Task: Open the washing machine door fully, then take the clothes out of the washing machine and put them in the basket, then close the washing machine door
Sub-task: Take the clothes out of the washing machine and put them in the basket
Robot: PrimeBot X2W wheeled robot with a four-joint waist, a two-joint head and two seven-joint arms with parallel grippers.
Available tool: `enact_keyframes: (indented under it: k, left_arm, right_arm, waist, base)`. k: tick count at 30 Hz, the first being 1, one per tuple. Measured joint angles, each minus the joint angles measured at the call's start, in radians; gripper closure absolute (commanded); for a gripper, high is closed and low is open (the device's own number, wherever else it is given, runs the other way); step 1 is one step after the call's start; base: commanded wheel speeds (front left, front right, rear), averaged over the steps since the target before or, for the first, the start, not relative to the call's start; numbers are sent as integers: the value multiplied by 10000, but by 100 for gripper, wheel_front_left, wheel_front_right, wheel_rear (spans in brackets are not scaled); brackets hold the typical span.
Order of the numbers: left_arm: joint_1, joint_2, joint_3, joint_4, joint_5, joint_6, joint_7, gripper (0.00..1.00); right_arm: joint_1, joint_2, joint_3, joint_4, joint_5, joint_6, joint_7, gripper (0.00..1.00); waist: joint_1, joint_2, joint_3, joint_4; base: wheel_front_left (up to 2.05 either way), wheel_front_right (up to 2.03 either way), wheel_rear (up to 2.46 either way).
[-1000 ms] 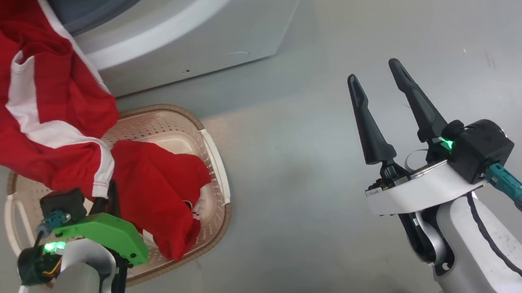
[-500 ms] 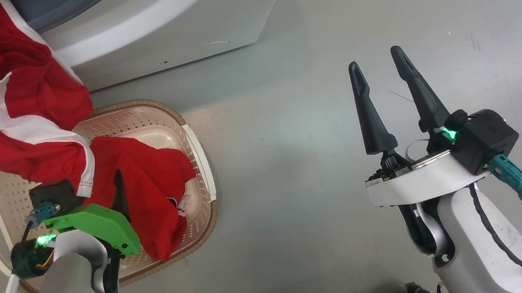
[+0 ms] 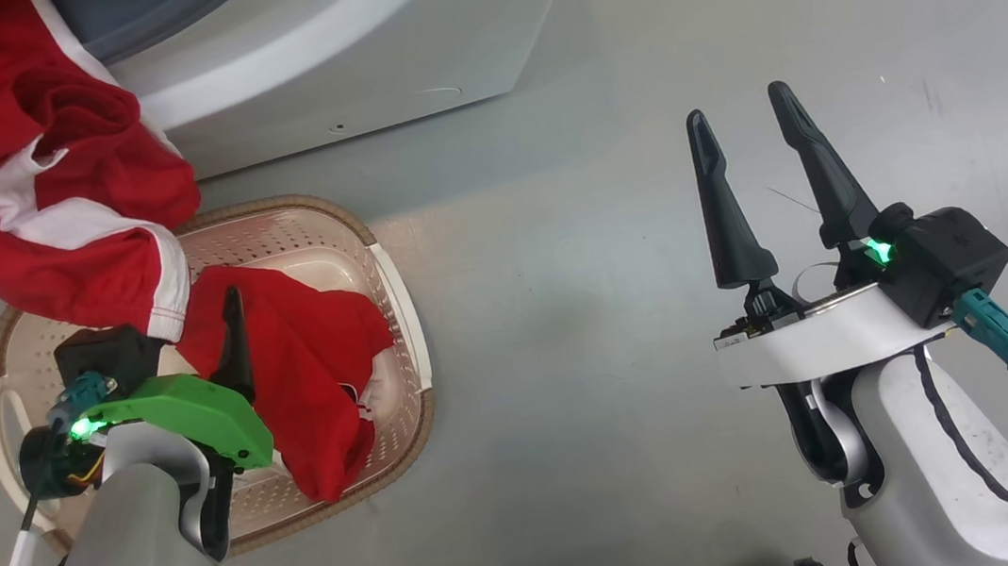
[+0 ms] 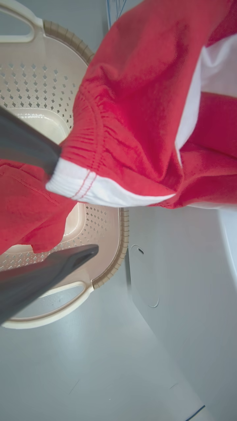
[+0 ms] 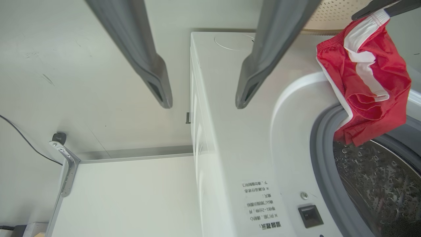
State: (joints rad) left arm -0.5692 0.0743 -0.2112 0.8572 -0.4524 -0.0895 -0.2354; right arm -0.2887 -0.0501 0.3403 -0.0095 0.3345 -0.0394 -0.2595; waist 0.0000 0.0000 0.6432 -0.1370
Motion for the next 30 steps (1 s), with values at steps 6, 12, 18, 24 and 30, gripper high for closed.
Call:
enact_keyframes:
  k: [6, 12, 18, 24, 30]
  left_arm:
    - [-23, -71, -213, -268, 165, -54, -138, 0]
    - [42, -167, -439, -412, 449, -128, -138, 0]
    - [323, -222, -531, -865, 589, -128, -140, 0]
    - [576, -232, -445, -1714, 769, -123, -153, 0]
    - [804, -238, -180, -2836, 984, -27, -167, 0]
  right_arm:
    - [0, -2, -151, 115, -23, 2, 0, 0]
    - [3, -2, -232, 247, -105, 15, 0, 0]
    - [39, -4, -301, 353, -115, 31, 0, 0]
    - [151, -10, -387, 454, -148, 63, 0, 0]
    - [354, -12, -458, 543, -211, 113, 0, 0]
  waist:
    - [0, 0, -245, 271]
    - [0, 0, -569, 544]
    - [0, 0, -926, 832]
    - [0, 0, -1267, 1111]
    - [-1, 0, -1592, 1353]
  base:
    - [0, 0, 0]
    - [0, 0, 0]
    - [0, 0, 0]
    - [0, 0, 0]
    - [0, 0, 0]
